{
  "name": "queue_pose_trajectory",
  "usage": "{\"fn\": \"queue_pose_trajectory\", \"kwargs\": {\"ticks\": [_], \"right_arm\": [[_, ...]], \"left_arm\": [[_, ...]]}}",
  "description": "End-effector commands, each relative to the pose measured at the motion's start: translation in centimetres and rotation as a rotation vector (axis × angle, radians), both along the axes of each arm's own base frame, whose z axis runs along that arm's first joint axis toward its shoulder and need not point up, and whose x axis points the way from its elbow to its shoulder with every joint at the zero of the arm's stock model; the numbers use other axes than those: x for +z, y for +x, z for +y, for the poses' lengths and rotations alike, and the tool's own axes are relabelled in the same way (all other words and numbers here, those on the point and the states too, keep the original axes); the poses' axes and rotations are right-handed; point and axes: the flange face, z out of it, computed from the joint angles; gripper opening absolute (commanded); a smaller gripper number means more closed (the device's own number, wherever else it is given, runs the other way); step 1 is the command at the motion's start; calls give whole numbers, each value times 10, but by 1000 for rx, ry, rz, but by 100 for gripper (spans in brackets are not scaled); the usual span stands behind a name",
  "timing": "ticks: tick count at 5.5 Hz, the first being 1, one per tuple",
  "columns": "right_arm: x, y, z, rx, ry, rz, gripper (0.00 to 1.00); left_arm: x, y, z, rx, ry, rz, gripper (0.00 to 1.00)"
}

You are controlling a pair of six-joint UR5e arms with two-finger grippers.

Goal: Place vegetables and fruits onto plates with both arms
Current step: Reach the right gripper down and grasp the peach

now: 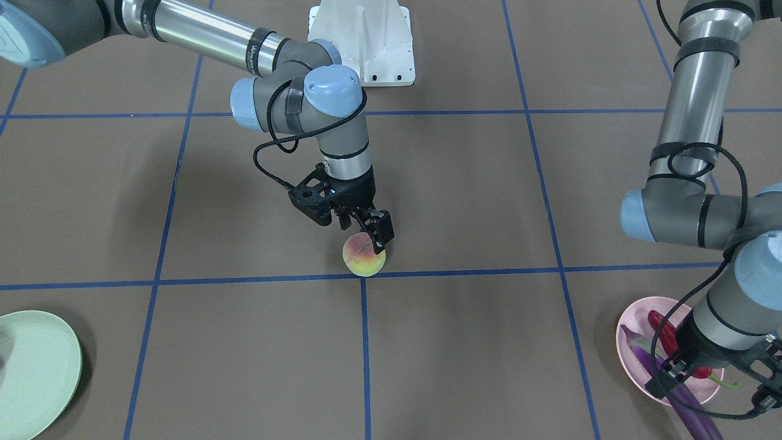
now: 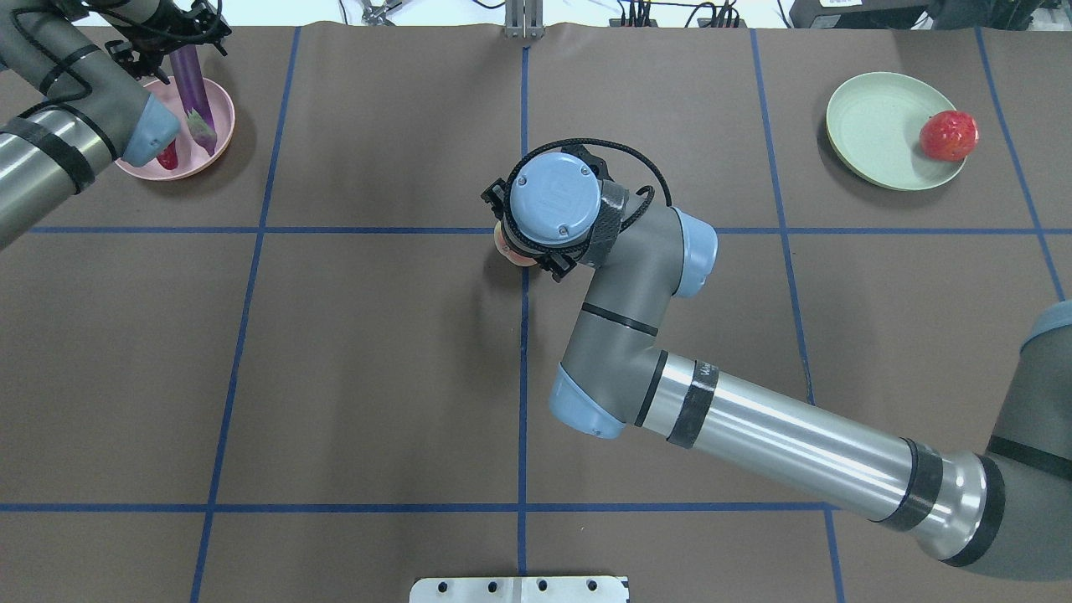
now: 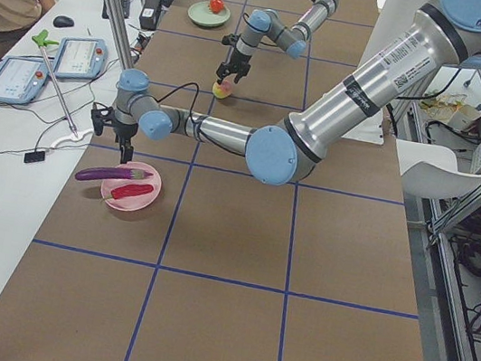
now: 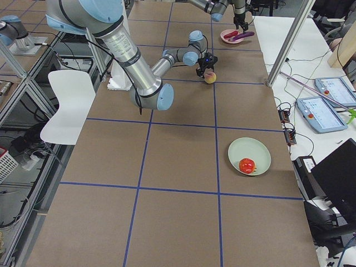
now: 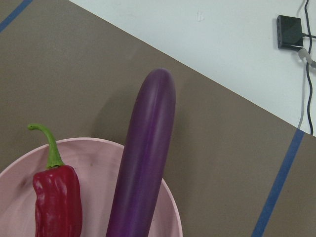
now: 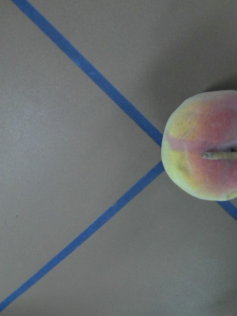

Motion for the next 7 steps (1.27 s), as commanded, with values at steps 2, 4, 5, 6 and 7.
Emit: {"fn": "queue_pose_trajectory", "kwargs": {"ticks": [2,4,5,6,7], "right_arm": [[0,-7,-5,12,-8,9,100],[4,-11,-7,10,-13,18,100],[12,-15,-8,8,-20,33,100],[13,-15,-8,7,-20,35,100],[12,-18,-10,9,-19,32,100]], "left_arm": [[-1,3,1,2,1,1,100],[-10,4,3,0,12,9,100],[-9,4,5,-10,4,15,100],[-8,3,8,-14,4,18,100],[-3,1,11,-14,3,17,100]]}}
